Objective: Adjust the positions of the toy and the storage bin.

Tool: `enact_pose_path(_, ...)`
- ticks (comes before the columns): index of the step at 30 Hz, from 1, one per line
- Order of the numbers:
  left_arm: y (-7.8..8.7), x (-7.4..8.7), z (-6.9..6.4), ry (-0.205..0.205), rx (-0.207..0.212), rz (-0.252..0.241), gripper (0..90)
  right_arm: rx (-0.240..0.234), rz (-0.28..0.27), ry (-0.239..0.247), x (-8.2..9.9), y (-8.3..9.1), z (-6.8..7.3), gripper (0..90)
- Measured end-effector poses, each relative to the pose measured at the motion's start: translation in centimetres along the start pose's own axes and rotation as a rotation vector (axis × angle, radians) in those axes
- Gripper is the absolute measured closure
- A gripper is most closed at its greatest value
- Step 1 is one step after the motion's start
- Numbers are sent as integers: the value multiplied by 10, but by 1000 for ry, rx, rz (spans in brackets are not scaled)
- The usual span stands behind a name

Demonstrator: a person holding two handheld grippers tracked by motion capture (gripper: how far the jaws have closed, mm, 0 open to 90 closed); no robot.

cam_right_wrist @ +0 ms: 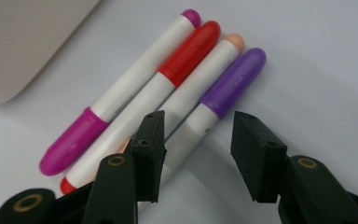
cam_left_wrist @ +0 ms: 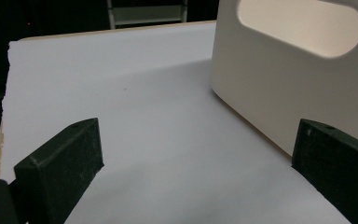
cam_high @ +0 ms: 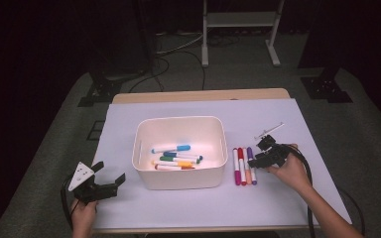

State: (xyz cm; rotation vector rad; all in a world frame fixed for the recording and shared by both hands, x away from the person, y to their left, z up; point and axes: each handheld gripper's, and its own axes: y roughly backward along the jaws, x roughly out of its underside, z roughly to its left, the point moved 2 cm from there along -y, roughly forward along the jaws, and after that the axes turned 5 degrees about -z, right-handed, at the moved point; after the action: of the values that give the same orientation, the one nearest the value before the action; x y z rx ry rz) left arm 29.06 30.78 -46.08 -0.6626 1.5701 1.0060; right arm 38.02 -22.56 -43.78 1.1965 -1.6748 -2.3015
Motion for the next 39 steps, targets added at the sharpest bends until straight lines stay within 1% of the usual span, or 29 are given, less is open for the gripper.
enact_pose_path(2,0,0,0,1,0,0,6,5,-3,-6,2,-1,-2,553)
enact_pose_path(3,0,0,0,2,0,0,6,21,2,-8,3,-2,-3,556)
enact_pose_path(6,0,0,0,1,1,0,6,51,8,-6,8,-2,-6,572)
enact_pose_path(8,0,0,0,2,0,0,6,68,12,-10,11,0,-9,588)
enact_pose_path(9,0,0,0,2,0,0,6,68,12,-10,11,0,-9,588)
enact_pose_path(10,0,0,0,2,0,0,5,114,18,-18,18,3,-14,624)
enact_pose_path(11,0,0,0,2,0,1,6,120,22,-22,20,4,-16,637)
enact_pose_path(13,0,0,0,2,-1,1,5,128,23,-32,25,6,-21,700)
enact_pose_path(15,0,0,0,2,-1,0,6,132,18,-50,28,9,-25,743)
enact_pose_path(18,0,0,0,1,-2,1,6,128,15,-66,31,11,-29,753)
enact_pose_path(20,0,0,0,1,-3,1,6,125,15,-67,31,11,-29,757)
enact_pose_path(23,0,0,0,3,-3,1,5,113,18,-78,32,13,-31,760)
enact_pose_path(26,0,0,0,4,-4,1,6,92,13,-92,34,17,-32,761)
enact_pose_path(31,0,0,0,2,-3,2,6,1,-42,-115,31,36,-27,761)
enact_pose_path(34,0,0,0,1,-3,2,5,-34,-78,-111,25,52,-21,761)
enact_pose_path(36,0,0,0,4,-5,1,5,-48,-103,-96,19,63,-16,761)
enact_pose_path(39,0,0,0,2,-4,2,6,-66,-121,-71,10,75,-8,761)
